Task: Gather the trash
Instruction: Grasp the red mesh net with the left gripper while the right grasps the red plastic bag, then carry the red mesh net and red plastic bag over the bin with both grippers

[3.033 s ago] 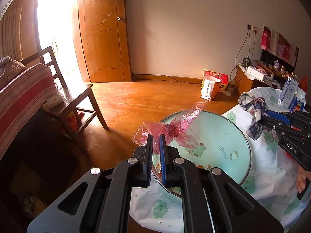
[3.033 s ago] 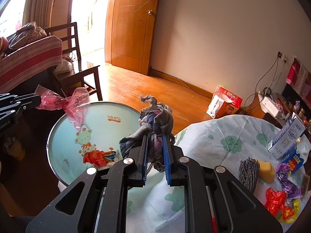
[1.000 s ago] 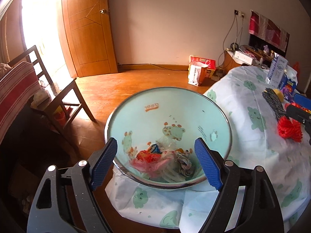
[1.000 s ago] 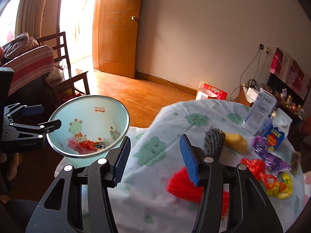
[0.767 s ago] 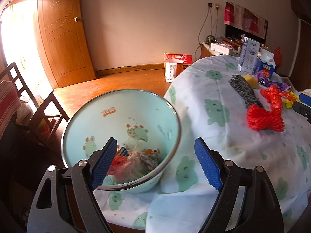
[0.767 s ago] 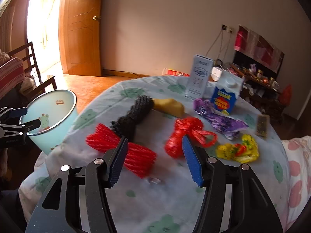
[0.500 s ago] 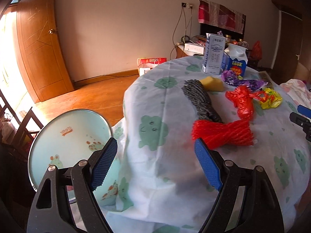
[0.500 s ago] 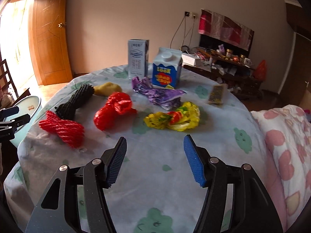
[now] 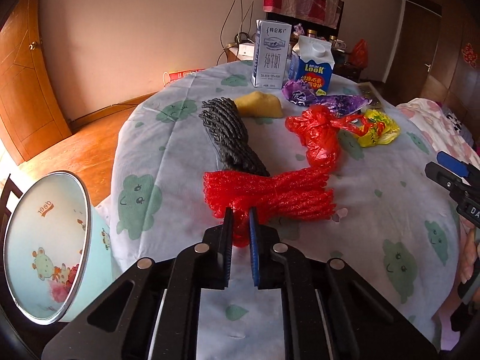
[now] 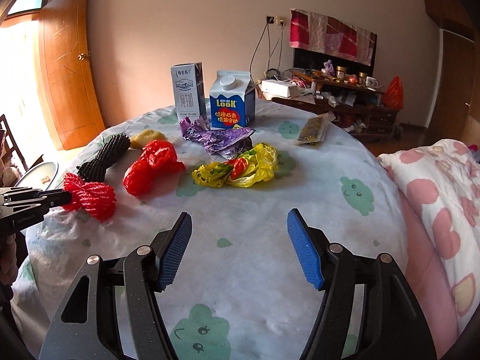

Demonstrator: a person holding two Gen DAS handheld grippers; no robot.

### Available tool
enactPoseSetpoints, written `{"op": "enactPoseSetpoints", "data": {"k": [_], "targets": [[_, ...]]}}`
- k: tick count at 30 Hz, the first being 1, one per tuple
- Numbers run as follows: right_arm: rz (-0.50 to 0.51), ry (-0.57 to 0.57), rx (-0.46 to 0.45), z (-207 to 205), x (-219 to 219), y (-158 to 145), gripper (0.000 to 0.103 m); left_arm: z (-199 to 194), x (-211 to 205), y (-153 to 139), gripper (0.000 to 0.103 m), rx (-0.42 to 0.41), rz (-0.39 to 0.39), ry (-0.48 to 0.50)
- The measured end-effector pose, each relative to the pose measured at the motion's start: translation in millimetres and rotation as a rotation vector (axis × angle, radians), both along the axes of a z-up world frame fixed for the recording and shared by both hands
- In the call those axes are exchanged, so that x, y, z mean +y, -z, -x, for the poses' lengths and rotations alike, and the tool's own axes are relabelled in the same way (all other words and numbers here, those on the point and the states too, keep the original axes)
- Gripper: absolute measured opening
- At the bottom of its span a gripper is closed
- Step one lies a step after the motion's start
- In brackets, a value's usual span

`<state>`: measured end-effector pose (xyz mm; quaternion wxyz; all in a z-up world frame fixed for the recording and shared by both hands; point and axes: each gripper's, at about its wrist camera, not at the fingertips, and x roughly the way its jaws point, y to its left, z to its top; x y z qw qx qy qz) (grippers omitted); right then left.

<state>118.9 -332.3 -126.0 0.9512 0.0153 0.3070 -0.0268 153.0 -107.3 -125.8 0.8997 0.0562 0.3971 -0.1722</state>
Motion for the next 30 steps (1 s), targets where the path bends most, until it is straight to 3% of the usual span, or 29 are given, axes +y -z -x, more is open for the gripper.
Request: {"op": "enactPoseSetpoints", "data": {"k": [4, 9, 15, 19, 21, 23, 30], "targets": [[0.002, -0.009, -0.007, -4, 9, -6, 0.066, 16, 16, -26, 0.009, -0.063, 0.024, -0.011], [0.03, -0.041, -0.018, -28, 39, -19, 0.066, 24, 49, -53, 0.009, -0.149, 0.029, -0.095], [0.015, -0.088, 0.042, -81, 81, -19, 0.066, 14, 92, -50, 0.009, -0.166, 0.006, -0.219], [0.034, -0.095, 0.131, -114, 101, -2, 0.066, 8, 116, -41, 0.009, -0.151, -0.001, -0.278], [0.003, -0.099, 0.181, -124, 102, 7, 0.057, 6, 127, -36, 0.01, -0.144, -0.002, -0.306], [-0.031, -0.124, 0.222, -126, 103, 12, 0.013, 5, 137, -34, 0.009, -0.134, 0.007, -0.328], [0.006, -0.159, 0.136, -96, 112, -6, 0.011, 15, 157, -42, 0.009, -0.161, 0.011, -0.348]]}}
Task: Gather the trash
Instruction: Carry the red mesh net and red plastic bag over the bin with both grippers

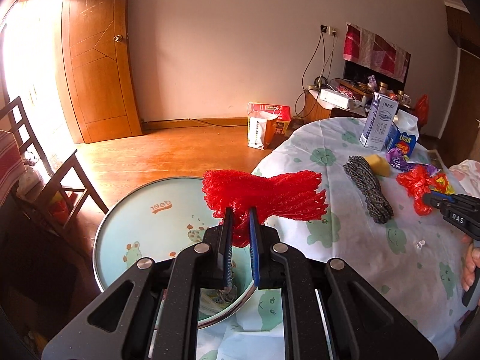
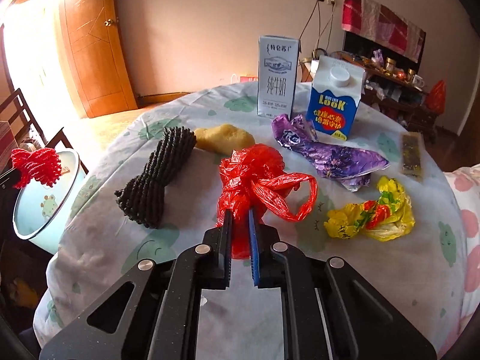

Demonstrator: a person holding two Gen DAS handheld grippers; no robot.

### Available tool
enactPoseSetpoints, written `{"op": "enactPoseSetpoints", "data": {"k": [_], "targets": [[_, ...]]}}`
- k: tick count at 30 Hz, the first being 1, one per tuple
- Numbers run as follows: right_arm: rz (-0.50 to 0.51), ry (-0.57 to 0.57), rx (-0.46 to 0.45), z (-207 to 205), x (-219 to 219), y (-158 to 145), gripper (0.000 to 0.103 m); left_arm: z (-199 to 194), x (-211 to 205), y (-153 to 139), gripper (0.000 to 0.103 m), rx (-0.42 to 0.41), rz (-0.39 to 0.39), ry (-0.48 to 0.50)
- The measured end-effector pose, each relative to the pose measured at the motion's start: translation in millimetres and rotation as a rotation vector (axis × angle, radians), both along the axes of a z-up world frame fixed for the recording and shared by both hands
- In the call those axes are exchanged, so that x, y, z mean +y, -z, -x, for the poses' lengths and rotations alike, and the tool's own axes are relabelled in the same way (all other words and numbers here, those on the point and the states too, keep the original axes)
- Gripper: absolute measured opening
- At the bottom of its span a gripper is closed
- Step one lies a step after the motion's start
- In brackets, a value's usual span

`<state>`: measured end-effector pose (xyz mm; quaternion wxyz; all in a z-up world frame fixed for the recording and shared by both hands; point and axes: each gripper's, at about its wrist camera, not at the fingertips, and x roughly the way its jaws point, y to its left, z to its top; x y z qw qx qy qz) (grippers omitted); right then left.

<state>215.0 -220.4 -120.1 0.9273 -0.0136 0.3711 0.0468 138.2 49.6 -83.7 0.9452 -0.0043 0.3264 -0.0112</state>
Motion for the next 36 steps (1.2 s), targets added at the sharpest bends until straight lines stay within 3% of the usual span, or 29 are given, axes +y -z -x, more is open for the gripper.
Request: {"op": "enactPoseSetpoints", "data": {"k": [11, 36], "targets": [[0.019, -0.117, -0.121, 24, 52, -37, 0.011, 12, 18, -5, 0.01, -0.009, -0.023, -0.034], [0.02, -0.268, -0.159, 7, 126, -39, 0.011, 21, 59, -6, 0.01, -0.013, -0.039, -0.126]]}}
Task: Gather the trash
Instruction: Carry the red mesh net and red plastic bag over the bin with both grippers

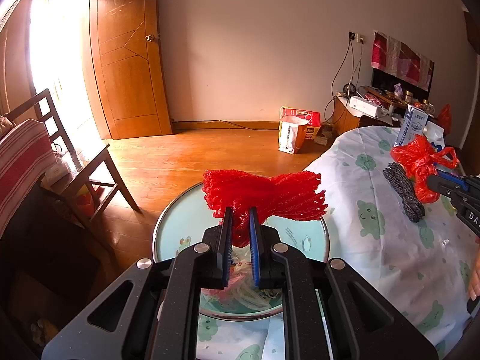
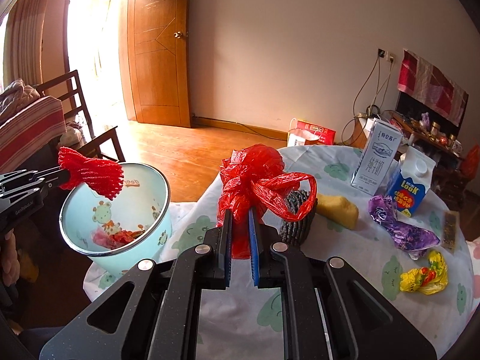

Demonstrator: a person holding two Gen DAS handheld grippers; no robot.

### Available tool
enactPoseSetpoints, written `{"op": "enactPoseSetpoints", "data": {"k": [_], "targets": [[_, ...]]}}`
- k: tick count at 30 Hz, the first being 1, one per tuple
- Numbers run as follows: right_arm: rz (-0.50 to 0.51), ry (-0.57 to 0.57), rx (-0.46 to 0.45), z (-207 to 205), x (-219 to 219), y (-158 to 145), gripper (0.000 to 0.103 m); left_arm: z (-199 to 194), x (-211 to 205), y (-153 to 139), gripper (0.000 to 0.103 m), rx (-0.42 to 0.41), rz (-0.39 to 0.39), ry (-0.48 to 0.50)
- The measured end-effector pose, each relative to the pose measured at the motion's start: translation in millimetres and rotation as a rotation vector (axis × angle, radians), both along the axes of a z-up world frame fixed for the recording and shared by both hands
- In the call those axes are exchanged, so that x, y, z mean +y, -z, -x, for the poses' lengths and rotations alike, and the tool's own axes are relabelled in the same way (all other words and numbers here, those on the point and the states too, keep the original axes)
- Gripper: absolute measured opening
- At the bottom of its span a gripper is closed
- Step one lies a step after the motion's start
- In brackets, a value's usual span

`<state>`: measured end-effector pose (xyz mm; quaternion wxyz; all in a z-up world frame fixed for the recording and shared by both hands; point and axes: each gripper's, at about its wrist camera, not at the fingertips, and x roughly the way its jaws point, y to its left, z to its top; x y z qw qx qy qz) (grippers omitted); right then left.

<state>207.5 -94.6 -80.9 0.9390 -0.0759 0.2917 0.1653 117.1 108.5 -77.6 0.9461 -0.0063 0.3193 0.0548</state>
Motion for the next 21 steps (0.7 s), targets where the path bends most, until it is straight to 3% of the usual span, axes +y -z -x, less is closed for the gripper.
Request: {"op": "enactPoseSetpoints", "data": {"k": [21], "targets": [[0.005, -0.11, -0.006, -7, 47, -2, 0.011, 8, 33, 5, 0.01, 0.022, -0.01, -0.064]]}}
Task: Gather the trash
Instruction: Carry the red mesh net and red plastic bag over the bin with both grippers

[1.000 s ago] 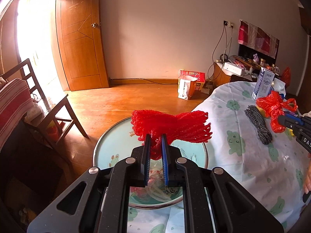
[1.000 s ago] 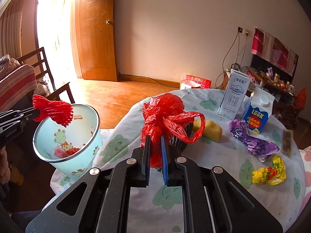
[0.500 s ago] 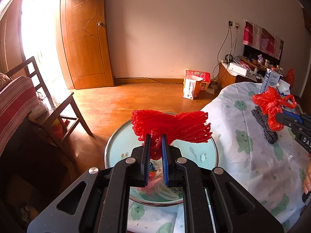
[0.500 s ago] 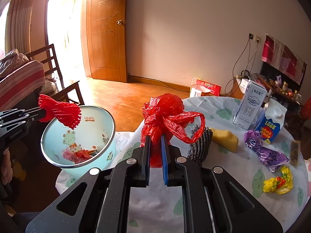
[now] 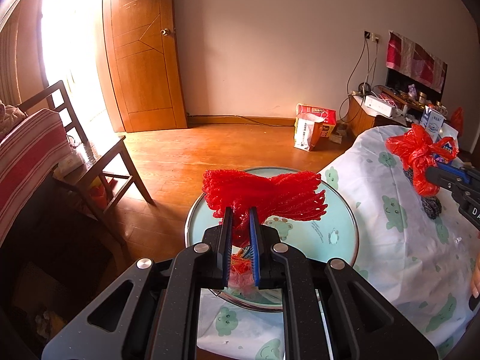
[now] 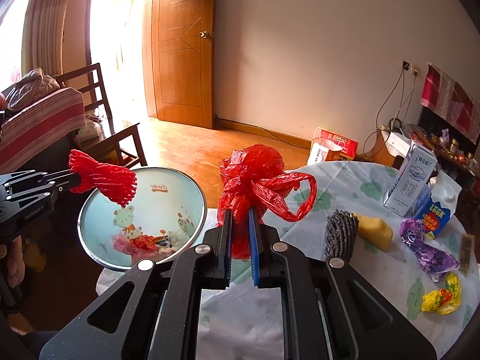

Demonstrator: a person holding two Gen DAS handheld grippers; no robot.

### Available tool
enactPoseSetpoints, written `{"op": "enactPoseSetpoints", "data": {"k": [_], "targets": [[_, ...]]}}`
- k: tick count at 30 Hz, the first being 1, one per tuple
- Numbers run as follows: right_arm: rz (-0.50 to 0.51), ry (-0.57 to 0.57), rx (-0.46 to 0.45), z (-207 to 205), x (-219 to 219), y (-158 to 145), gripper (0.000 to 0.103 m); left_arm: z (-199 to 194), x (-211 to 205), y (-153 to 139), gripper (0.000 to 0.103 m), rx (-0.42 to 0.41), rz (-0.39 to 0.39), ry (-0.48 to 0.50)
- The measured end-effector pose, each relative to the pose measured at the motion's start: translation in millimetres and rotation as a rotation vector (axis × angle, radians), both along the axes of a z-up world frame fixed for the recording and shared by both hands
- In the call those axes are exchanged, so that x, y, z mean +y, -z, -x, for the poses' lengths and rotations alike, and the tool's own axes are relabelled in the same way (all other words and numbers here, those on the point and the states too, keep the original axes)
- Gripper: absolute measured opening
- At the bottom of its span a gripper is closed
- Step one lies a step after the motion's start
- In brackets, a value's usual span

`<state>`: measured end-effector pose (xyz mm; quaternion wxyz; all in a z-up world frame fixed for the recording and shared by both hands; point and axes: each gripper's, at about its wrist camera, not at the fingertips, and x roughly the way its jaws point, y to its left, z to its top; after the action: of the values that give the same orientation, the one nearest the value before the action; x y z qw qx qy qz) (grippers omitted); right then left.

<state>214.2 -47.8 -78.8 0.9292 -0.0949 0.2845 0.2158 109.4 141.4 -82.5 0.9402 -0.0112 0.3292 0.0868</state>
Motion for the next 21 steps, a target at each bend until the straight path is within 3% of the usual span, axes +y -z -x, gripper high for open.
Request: {"op": "enactPoseSetpoints", "data": {"k": [21], "targets": [[0.025, -0.075, 0.017, -8, 42, 7, 0.011, 1, 22, 7, 0.01, 0.014, 0.008, -0.042]]}}
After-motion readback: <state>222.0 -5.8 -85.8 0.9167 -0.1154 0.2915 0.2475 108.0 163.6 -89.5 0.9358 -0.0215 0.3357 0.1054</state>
